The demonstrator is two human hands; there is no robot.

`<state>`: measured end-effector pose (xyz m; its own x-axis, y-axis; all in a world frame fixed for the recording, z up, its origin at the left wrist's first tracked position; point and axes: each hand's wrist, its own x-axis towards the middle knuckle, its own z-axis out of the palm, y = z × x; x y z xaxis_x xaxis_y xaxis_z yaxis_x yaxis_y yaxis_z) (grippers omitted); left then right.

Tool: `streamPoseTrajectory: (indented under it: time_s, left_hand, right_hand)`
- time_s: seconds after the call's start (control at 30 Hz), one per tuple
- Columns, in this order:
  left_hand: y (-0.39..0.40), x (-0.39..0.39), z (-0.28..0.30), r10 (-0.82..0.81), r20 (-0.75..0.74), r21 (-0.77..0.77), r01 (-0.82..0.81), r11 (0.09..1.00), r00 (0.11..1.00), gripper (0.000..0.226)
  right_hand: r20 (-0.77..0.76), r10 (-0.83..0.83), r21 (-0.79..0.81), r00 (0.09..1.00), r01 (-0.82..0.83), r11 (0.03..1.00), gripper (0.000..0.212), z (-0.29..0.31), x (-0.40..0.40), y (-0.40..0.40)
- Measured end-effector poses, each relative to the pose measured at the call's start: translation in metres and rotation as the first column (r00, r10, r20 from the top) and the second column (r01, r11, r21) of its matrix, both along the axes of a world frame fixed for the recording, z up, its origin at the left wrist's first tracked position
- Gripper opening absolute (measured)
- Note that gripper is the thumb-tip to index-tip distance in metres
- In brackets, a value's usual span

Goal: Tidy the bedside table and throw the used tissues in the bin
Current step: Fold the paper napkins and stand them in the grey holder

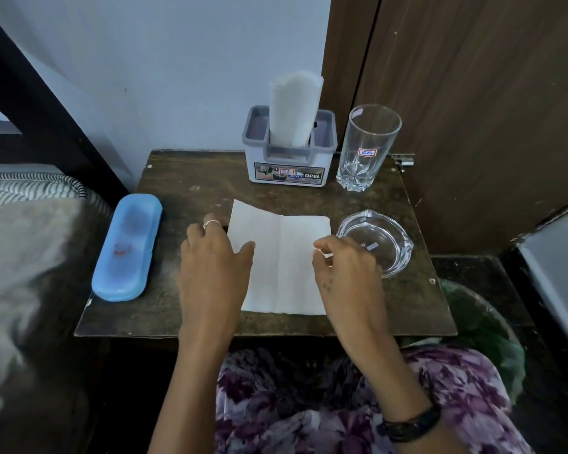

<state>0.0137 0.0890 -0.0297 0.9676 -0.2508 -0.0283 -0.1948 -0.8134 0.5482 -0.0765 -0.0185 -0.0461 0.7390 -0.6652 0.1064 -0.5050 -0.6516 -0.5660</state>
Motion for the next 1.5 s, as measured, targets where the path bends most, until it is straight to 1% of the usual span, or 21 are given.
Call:
streamPoseTrajectory:
  time_s: [0.1,0.2,0.33,0.4,0.43,0.5,0.53,0.6,0.63,0.7,0.77,0.83,0.9,0.97,1.03,1.1,1.2,1.27,1.37,1.43,1.5]
  left_hand:
    - [-0.003,0.000,-0.006,0.011,-0.072,-0.082,-0.017,0.996,0.997,0.043]
    - [-0.006,-0.003,-0.007,0.024,-0.059,-0.162,-0.033,0.986,0.998,0.038]
    - [-0.008,-0.011,0.002,-0.063,-0.029,-0.294,0.052,0.954,0.998,0.032]
    - [-0.012,-0.015,0.008,-0.111,-0.052,-0.411,0.080,0.908,0.992,0.028]
    - [-0.015,-0.017,0.009,-0.129,-0.108,-0.498,0.059,0.865,0.986,0.026]
    - [-0.022,-0.021,0.008,-0.184,-0.282,-0.664,-0.053,0.746,0.942,0.023]
    - [-0.025,-0.022,0.004,-0.201,-0.353,-0.695,-0.112,0.710,0.914,0.023]
    - [-0.030,-0.025,-0.004,-0.183,-0.381,-0.681,-0.141,0.719,0.906,0.027]
    - [-0.030,-0.027,-0.009,-0.150,-0.340,-0.636,-0.109,0.764,0.929,0.029]
    - [-0.029,-0.028,-0.019,-0.080,-0.172,-0.447,-0.006,0.894,0.982,0.030]
    - [-0.028,-0.030,-0.026,-0.076,-0.036,-0.302,0.062,0.951,0.996,0.033]
    - [-0.028,-0.032,-0.029,-0.109,-0.021,-0.202,0.103,0.974,0.994,0.034]
    - [-0.030,-0.034,-0.031,-0.143,-0.051,-0.133,0.135,0.982,0.988,0.037]
    - [-0.031,-0.034,-0.034,-0.165,-0.084,-0.182,0.148,0.972,0.983,0.040]
    - [-0.032,-0.032,-0.035,-0.158,-0.163,-0.319,0.099,0.943,0.974,0.041]
    - [-0.033,-0.029,-0.034,-0.131,-0.310,-0.454,-0.025,0.891,0.941,0.041]
    - [-0.034,-0.025,-0.033,-0.127,-0.472,-0.566,-0.189,0.802,0.872,0.036]
    - [-0.032,-0.022,-0.033,-0.121,-0.510,-0.600,-0.252,0.759,0.851,0.032]
    - [-0.030,-0.021,-0.029,-0.161,-0.538,-0.691,-0.323,0.647,0.828,0.030]
    - [-0.029,-0.020,-0.025,-0.189,-0.513,-0.753,-0.333,0.568,0.837,0.029]
    - [-0.029,-0.019,-0.022,-0.212,-0.459,-0.810,-0.308,0.499,0.863,0.026]
  right_hand:
    - [-0.069,0.015,-0.072,0.998,-0.020,0.997,0.024,-0.001,0.000,0.000]
    - [-0.068,0.022,-0.064,0.997,-0.027,0.998,0.023,-0.003,0.001,0.000]
    - [-0.037,0.033,-0.082,0.999,-0.036,0.996,0.031,-0.007,0.004,-0.003]
    - [-0.002,0.024,-0.064,1.000,-0.024,0.998,0.039,-0.005,0.003,-0.004]
    - [0.020,0.016,-0.026,1.000,-0.016,1.000,0.041,-0.004,0.003,-0.004]
    - [0.047,-0.008,0.081,0.999,0.004,0.997,0.048,-0.004,0.003,-0.007]
    - [0.063,-0.022,0.125,0.998,0.014,0.992,0.049,-0.005,0.003,-0.009]
    - [0.100,-0.046,0.178,0.994,0.028,0.984,0.049,-0.005,0.003,-0.009]
    - [0.093,-0.052,0.192,0.994,0.033,0.981,0.049,-0.004,0.003,-0.009]
    - [0.035,-0.044,0.198,0.998,0.037,0.979,0.046,-0.002,0.001,-0.010]
    - [-0.040,-0.012,0.144,0.999,0.018,0.989,0.041,-0.001,0.001,-0.011]
    - [-0.102,0.030,0.048,0.994,-0.025,0.999,0.038,-0.002,0.001,-0.010]
    - [-0.083,0.057,0.017,0.995,-0.056,0.998,0.033,-0.002,0.001,-0.009]
    - [-0.023,0.067,0.043,0.998,-0.066,0.997,0.034,-0.002,0.001,-0.008]
    - [0.024,0.050,0.087,0.998,-0.051,0.995,0.042,-0.002,0.002,-0.008]
    - [0.022,0.036,0.122,0.999,-0.039,0.992,0.048,-0.004,0.003,-0.010]
    - [-0.034,0.023,0.152,0.999,-0.017,0.988,0.044,-0.008,0.004,-0.013]
    - [-0.031,0.021,0.230,0.999,-0.014,0.973,0.047,-0.007,0.004,-0.016]
    - [0.063,0.018,0.384,0.998,-0.041,0.922,0.048,-0.003,0.004,-0.018]
    - [0.113,0.014,0.471,0.994,-0.066,0.880,0.047,-0.002,0.003,-0.021]
    - [0.162,0.007,0.594,0.987,-0.103,0.798,0.048,-0.001,0.002,-0.024]
